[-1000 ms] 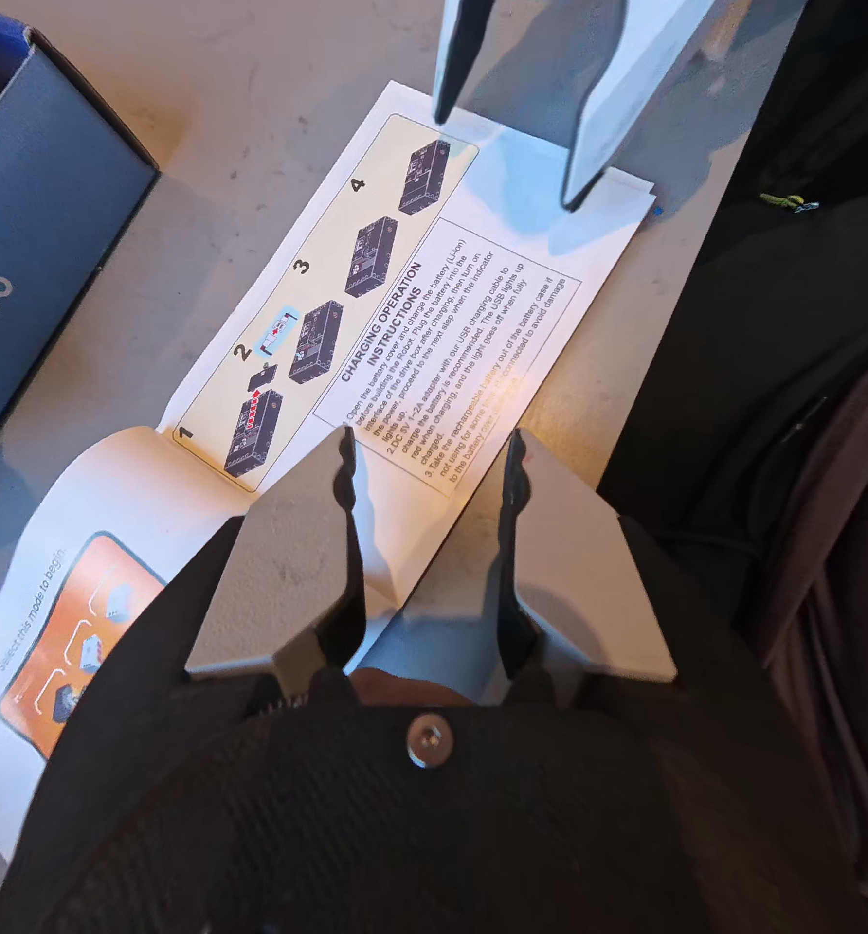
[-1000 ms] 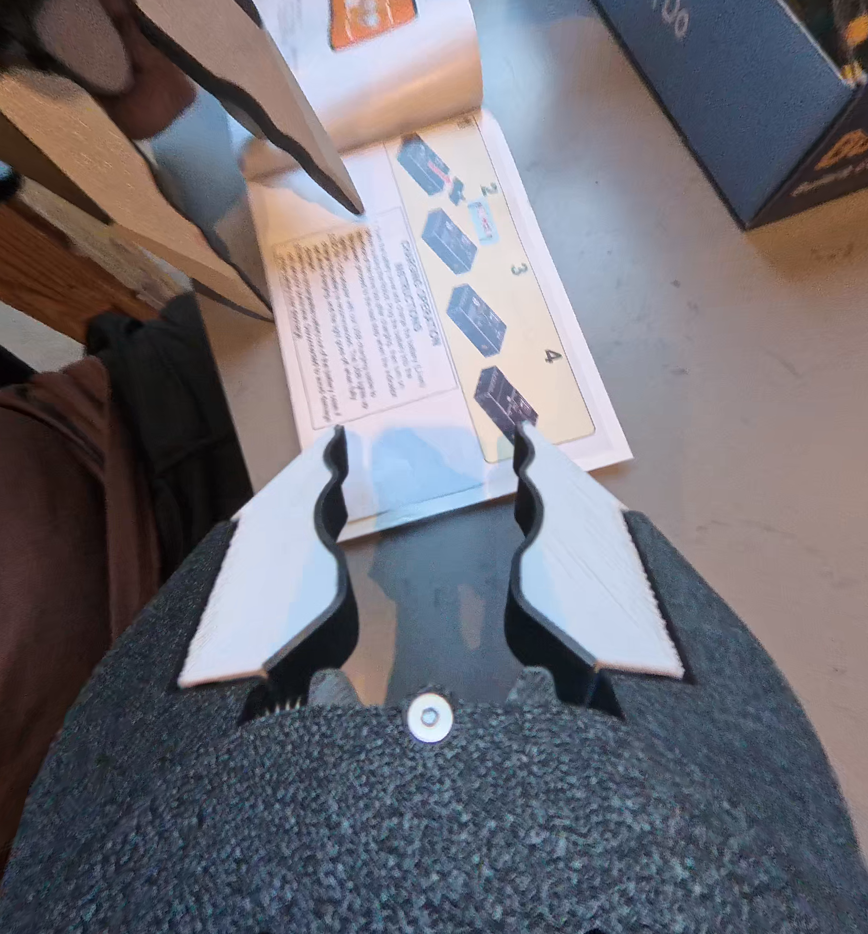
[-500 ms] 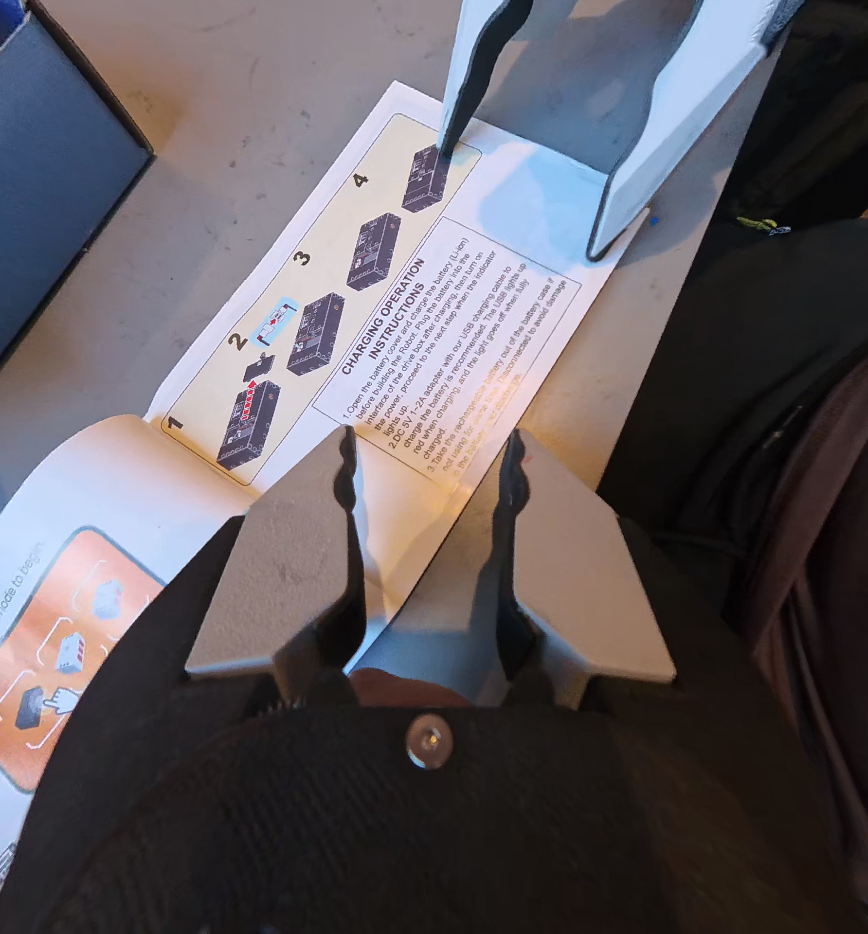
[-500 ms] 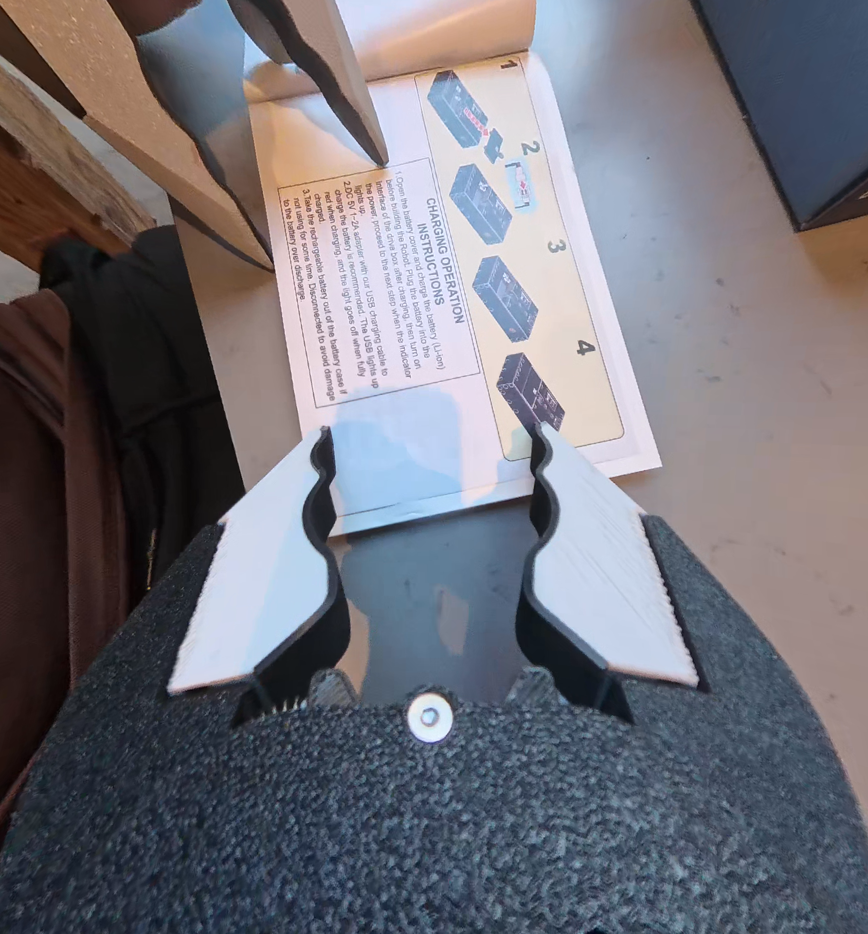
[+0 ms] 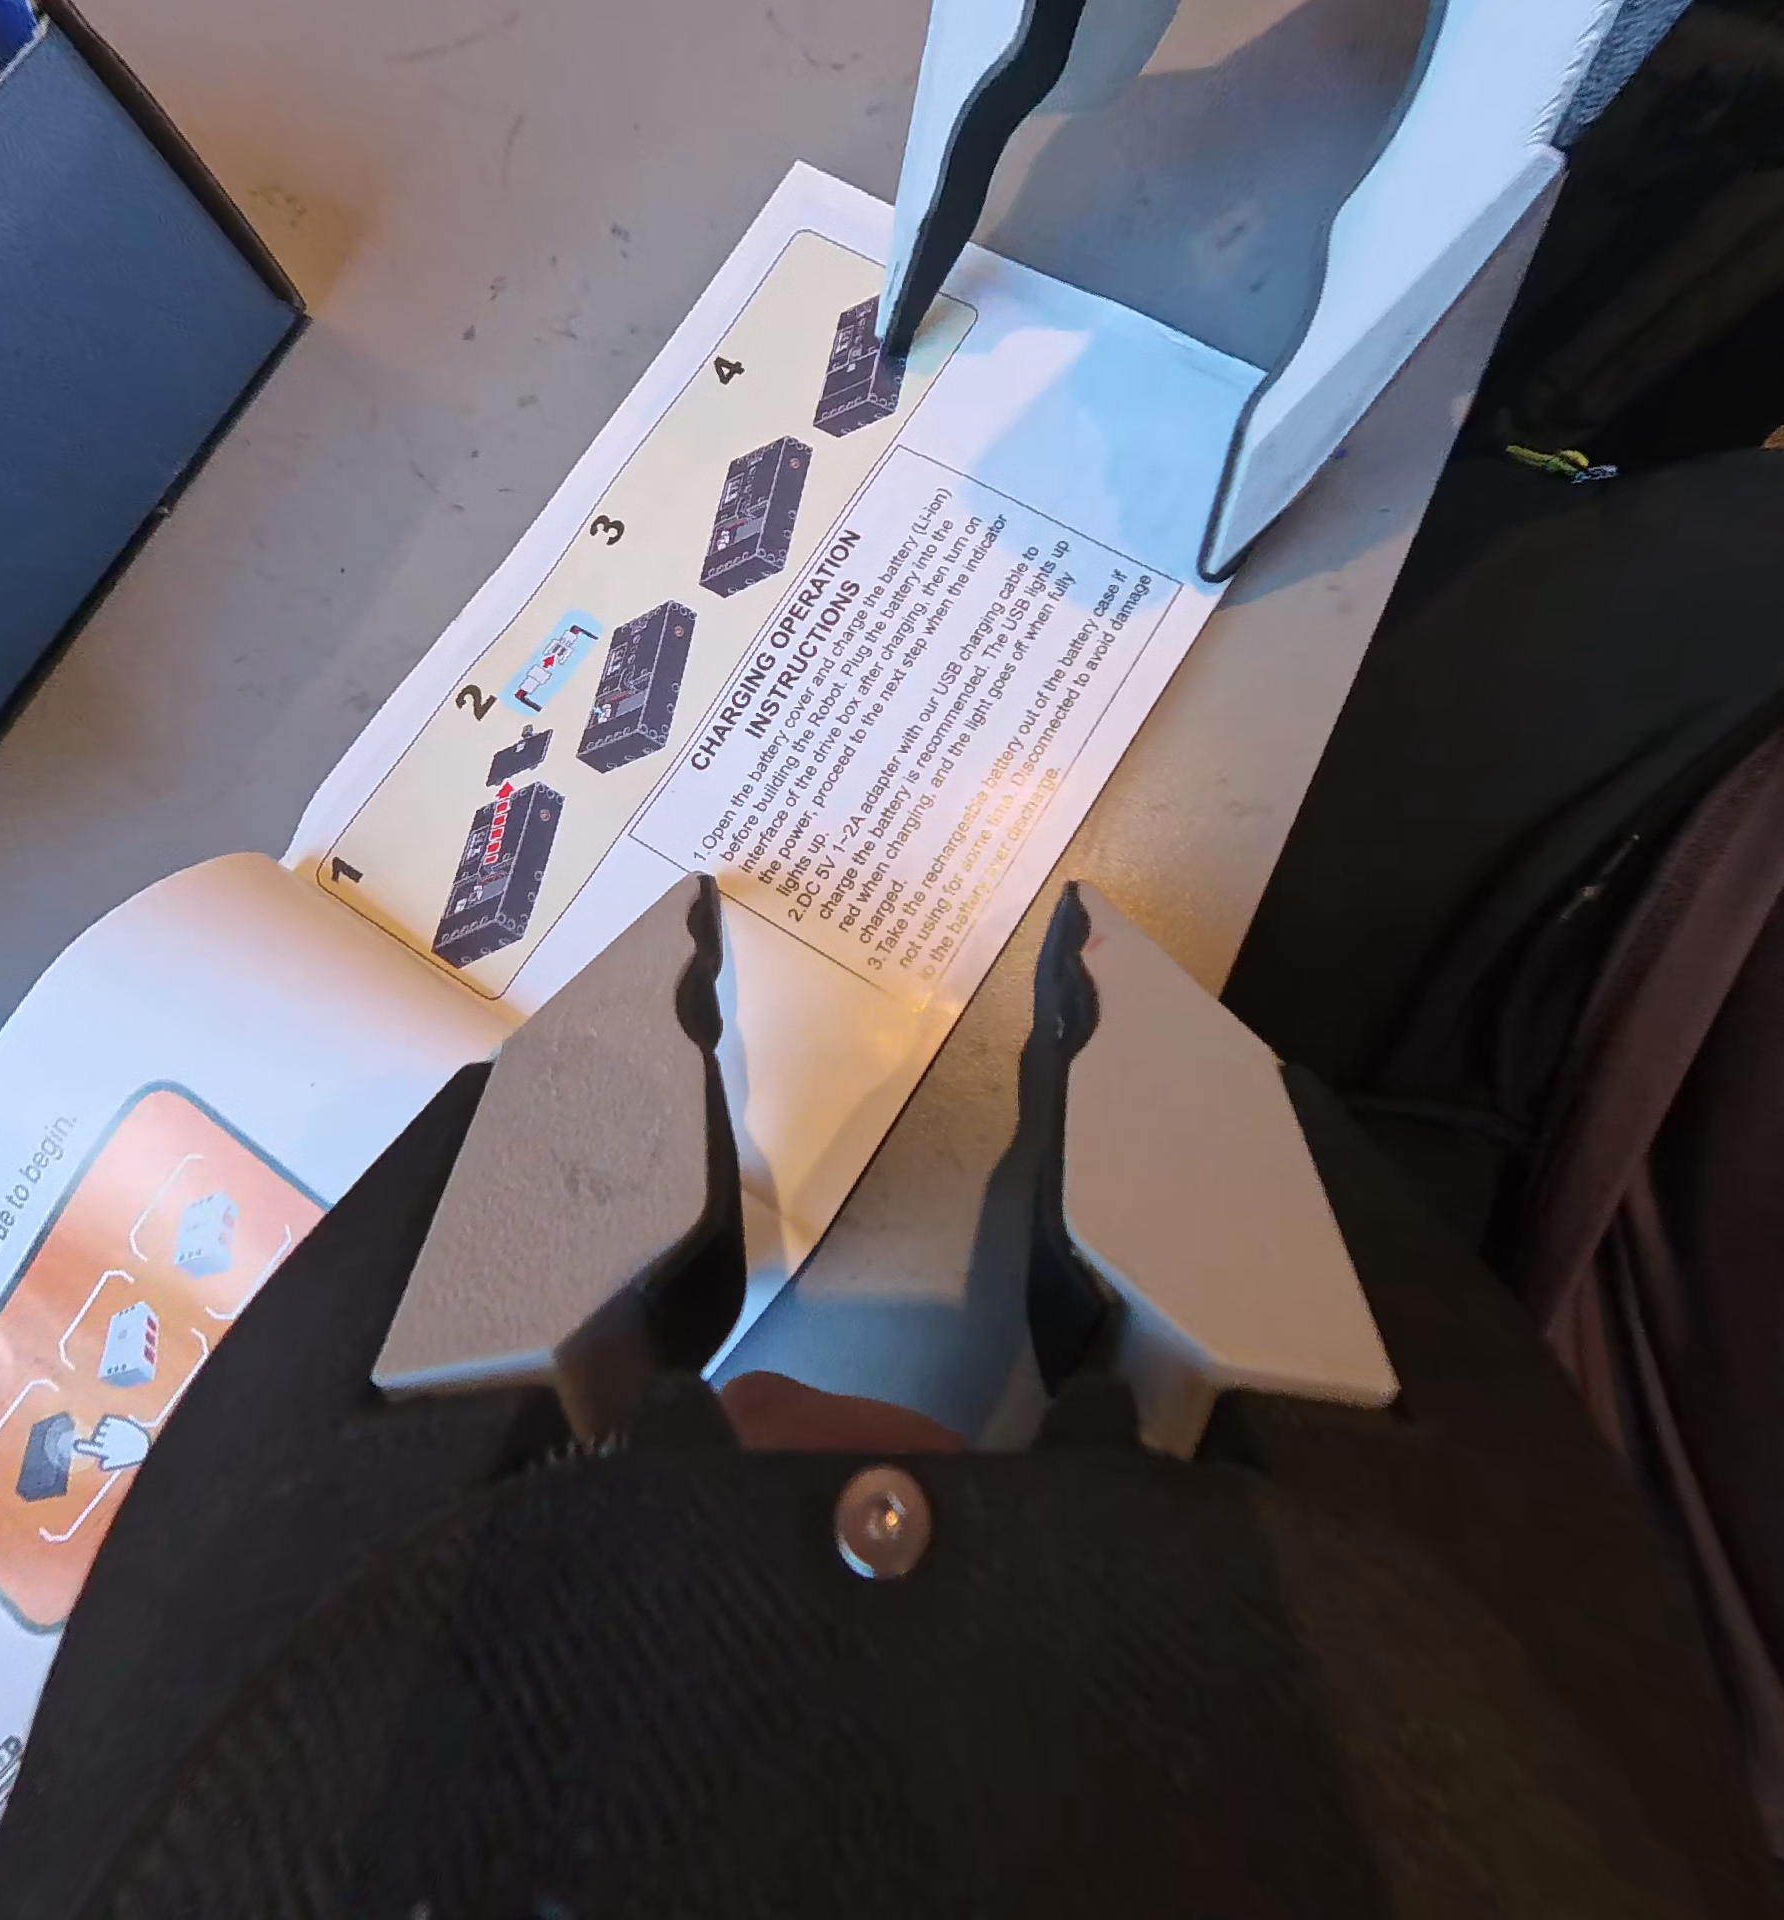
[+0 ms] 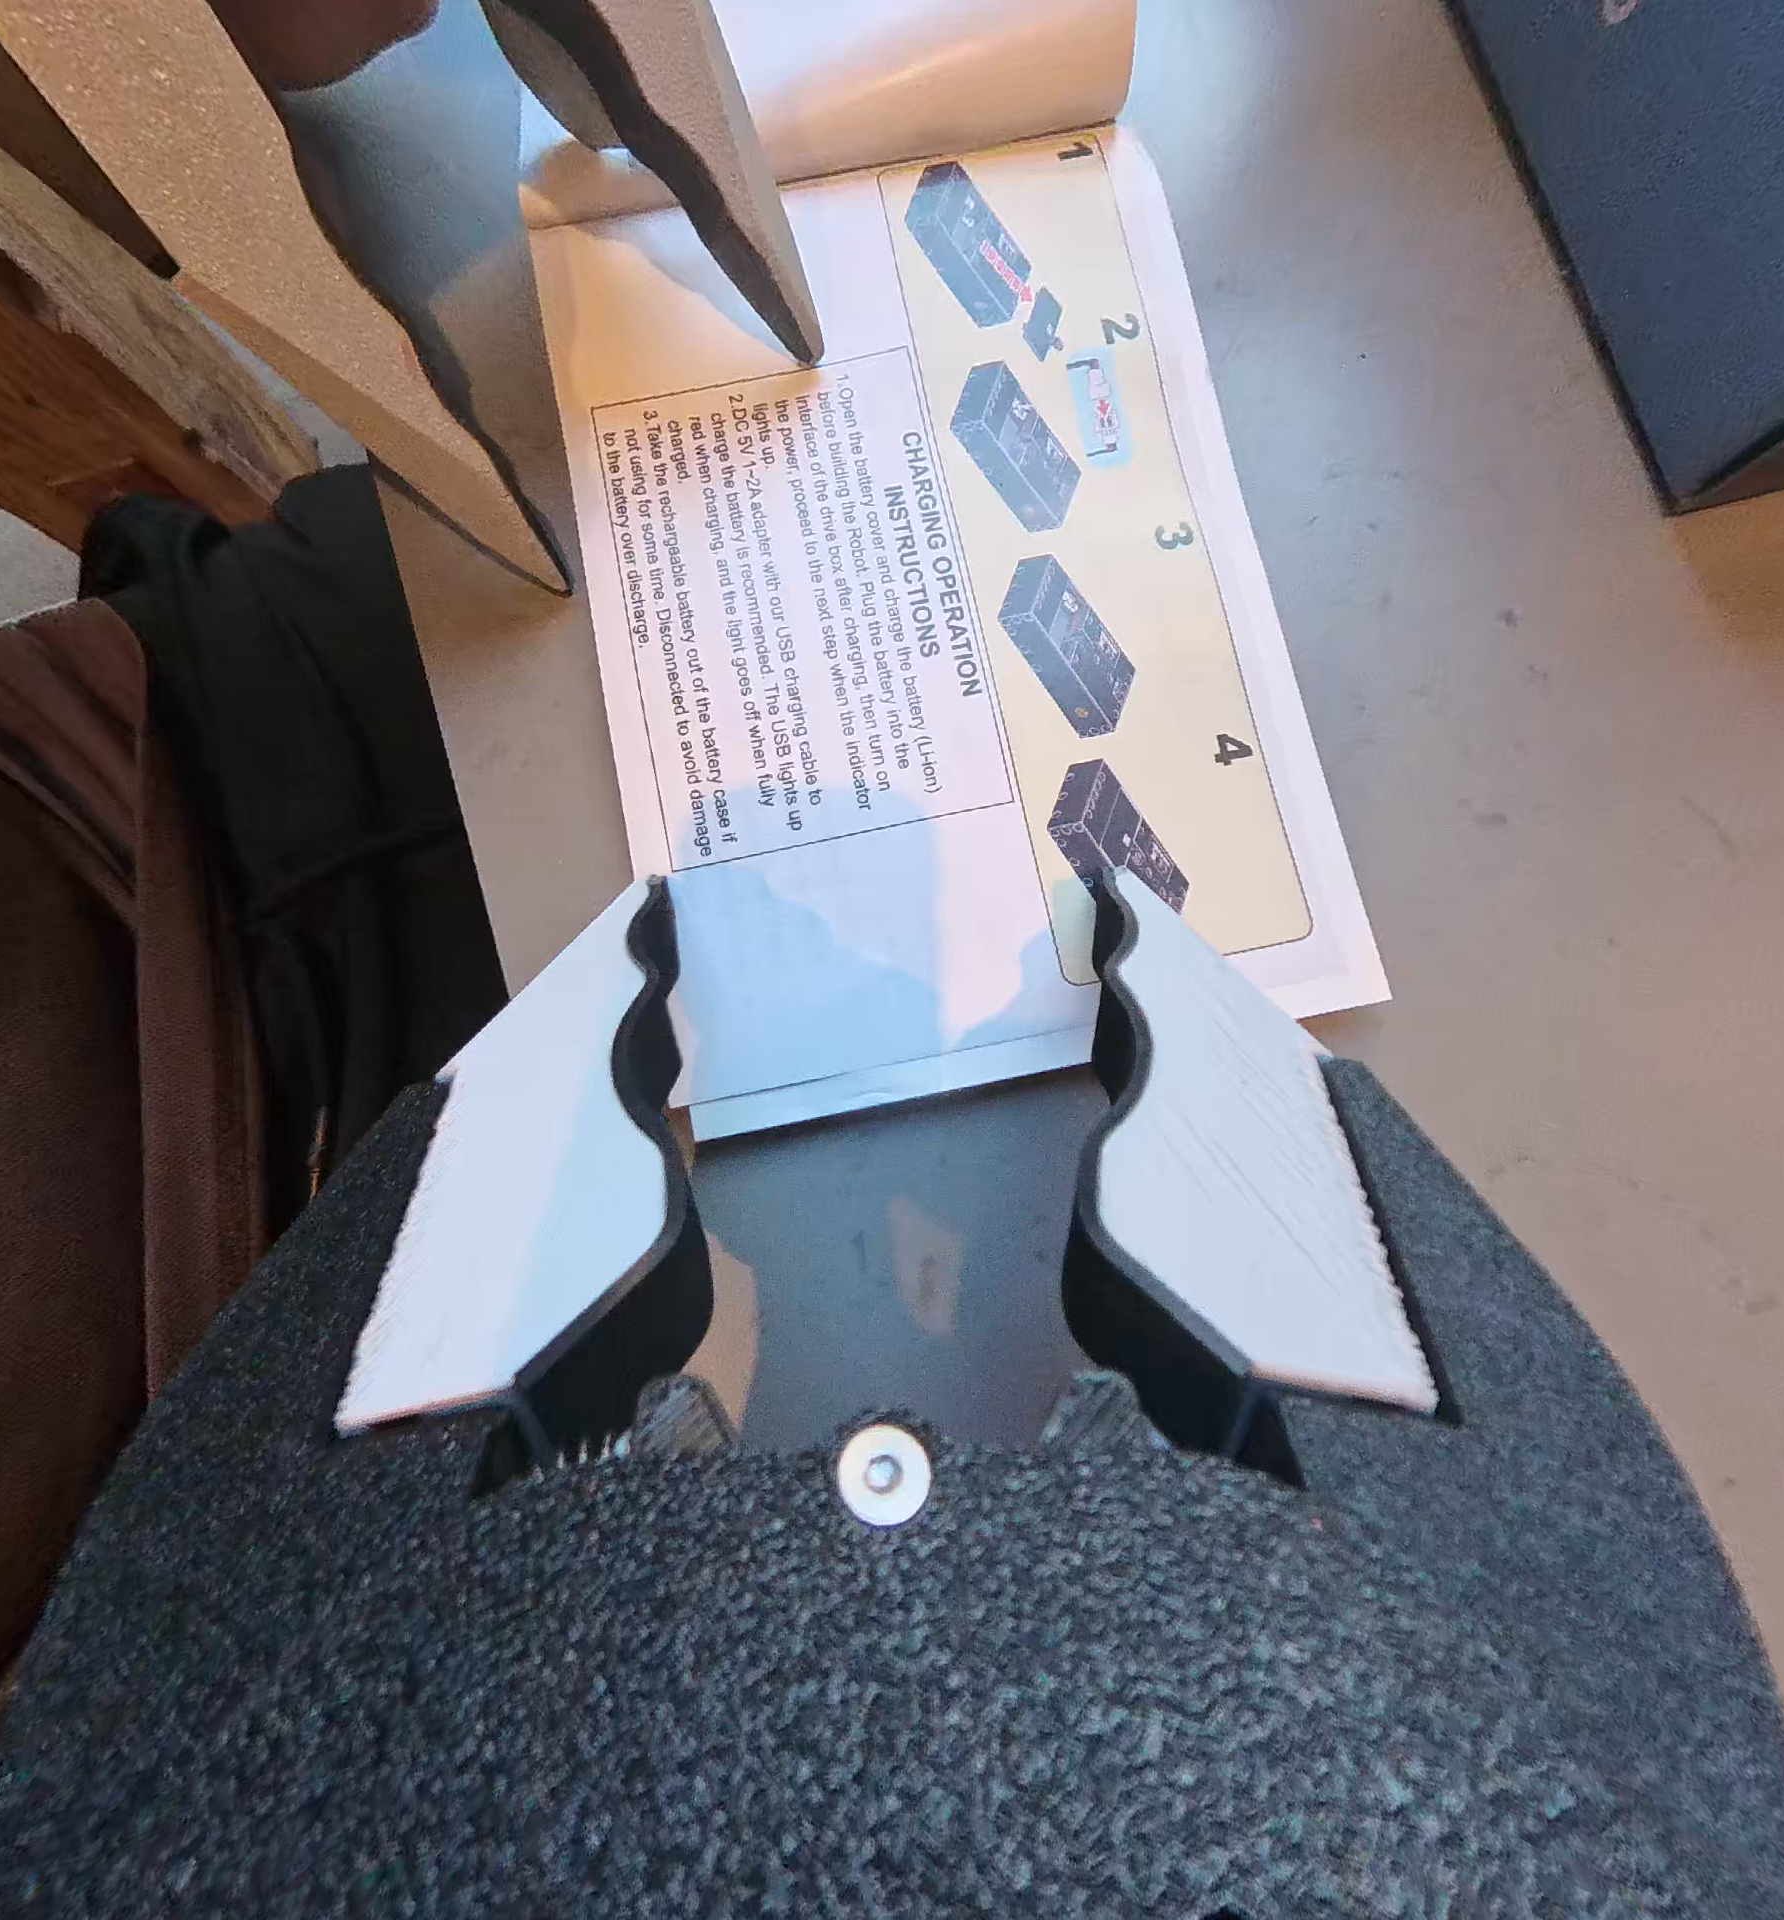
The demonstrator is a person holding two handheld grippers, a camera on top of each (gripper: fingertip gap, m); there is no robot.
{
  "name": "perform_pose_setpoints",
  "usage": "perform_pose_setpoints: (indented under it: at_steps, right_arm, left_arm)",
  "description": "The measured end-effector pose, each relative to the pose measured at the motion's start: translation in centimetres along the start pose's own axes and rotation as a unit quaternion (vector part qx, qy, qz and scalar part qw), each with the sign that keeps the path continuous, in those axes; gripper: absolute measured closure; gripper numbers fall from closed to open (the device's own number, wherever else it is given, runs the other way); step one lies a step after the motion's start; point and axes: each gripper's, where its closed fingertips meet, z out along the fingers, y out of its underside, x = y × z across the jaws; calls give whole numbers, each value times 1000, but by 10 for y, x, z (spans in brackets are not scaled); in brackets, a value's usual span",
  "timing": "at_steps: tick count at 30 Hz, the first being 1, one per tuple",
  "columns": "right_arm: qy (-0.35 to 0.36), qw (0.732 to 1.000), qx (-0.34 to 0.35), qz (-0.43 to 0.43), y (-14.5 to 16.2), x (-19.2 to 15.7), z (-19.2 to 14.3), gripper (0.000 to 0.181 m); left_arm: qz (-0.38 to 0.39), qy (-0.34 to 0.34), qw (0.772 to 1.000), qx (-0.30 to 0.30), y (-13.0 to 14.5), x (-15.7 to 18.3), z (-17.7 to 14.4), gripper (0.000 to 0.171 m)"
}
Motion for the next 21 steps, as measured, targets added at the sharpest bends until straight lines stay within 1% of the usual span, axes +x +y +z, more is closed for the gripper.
perform_pose_setpoints:
  at_steps: [4,5,6,8,11,12,13,14,16,19,21]
  right_arm:
    - [1,1000,7,0,0,0,0,102]
    - [1,1000,9,2,0,1,0,106]
    - [2,1000,13,3,-1,1,0,117]
    - [8,1000,19,6,-2,5,0,129]
    - [13,1000,22,9,-3,7,1,134]
    - [12,1000,23,8,-4,6,1,139]
    - [13,1000,26,6,-5,5,1,150]
    - [16,999,30,5,-6,5,2,167]
    - [23,999,35,1,-8,5,5,181]
    - [30,999,27,-2,-9,5,5,181]
    - [27,999,31,13,-9,5,5,181]
  left_arm:
    - [0,0,1000,-2,0,0,0,108]
    - [0,0,1000,-3,0,0,0,108]
    - [-1,0,1000,-4,0,0,0,108]
    - [-2,-2,1000,-5,0,1,0,108]
    - [-3,-3,1000,-6,-1,2,1,106]
    - [-4,-3,1000,-6,-1,2,1,106]
    - [-3,-4,1000,-6,-1,2,1,106]
    - [-4,-4,1000,-6,-1,2,1,106]
    - [-3,-6,1000,-9,-1,2,0,107]
    - [-3,0,1000,-3,-5,4,-3,110]
    - [-5,-8,1000,8,-9,1,-7,112]
